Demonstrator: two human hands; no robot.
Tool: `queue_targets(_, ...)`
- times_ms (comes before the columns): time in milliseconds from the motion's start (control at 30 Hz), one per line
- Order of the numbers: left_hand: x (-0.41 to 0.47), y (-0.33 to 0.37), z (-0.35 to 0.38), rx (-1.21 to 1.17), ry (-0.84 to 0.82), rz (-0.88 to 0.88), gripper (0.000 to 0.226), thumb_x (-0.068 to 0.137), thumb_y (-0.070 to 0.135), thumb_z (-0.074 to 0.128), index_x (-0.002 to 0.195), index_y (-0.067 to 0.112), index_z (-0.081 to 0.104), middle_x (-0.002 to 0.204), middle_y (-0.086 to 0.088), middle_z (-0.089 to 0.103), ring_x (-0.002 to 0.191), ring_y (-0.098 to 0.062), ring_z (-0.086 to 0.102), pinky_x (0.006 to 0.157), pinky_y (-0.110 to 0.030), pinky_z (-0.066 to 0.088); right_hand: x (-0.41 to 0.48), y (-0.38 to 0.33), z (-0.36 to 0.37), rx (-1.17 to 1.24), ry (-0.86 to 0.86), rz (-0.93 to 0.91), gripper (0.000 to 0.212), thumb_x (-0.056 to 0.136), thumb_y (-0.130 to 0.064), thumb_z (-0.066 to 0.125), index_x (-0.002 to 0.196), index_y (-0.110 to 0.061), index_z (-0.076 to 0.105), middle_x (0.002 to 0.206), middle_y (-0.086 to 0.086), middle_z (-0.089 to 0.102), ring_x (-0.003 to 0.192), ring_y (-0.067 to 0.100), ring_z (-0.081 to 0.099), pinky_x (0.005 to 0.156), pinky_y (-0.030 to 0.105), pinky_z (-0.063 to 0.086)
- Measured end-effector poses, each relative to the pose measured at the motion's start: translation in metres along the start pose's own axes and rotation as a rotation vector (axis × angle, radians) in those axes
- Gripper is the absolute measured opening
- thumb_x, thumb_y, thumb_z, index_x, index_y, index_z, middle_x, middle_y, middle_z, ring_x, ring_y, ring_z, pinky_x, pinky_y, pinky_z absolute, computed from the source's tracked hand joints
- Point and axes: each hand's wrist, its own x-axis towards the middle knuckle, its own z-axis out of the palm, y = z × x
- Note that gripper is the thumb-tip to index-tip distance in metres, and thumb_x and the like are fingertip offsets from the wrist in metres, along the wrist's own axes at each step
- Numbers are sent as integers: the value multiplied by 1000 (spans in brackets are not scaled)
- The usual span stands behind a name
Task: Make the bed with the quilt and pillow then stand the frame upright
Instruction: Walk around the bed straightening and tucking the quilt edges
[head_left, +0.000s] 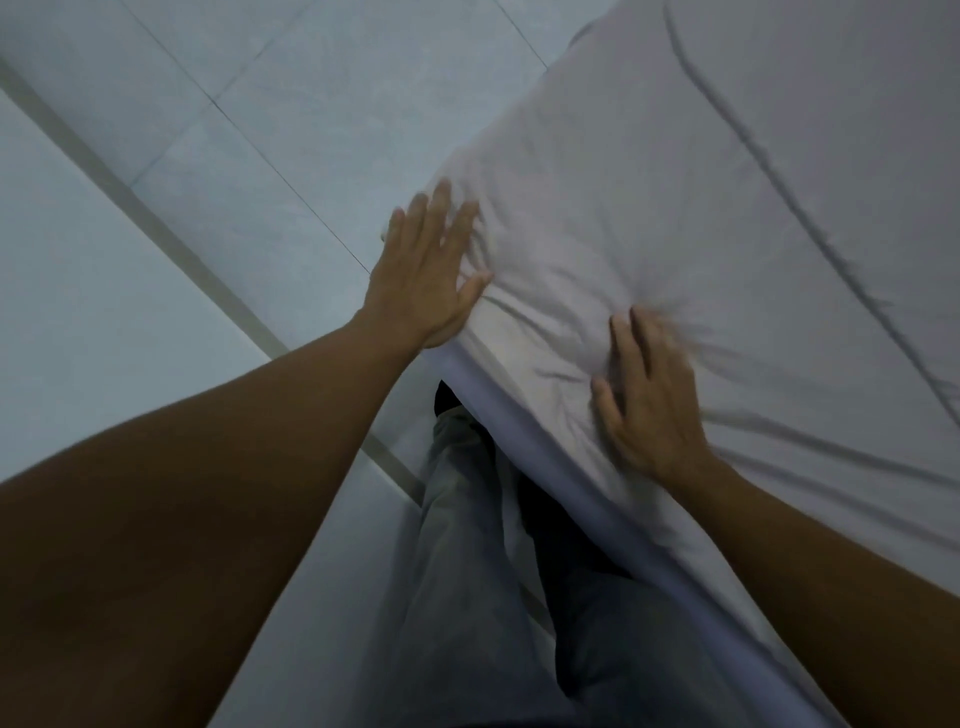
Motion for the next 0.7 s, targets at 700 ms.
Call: queue_targets(700,-45,-46,-3,-30,-236,-66,60,106,38,21,158,22,-4,166,-8,2,152,-30,11,121,-48,18,62,-70,-8,144,-191,-520,48,94,-21,45,139,-13,58,154,12,45,146,30,38,122,44,28)
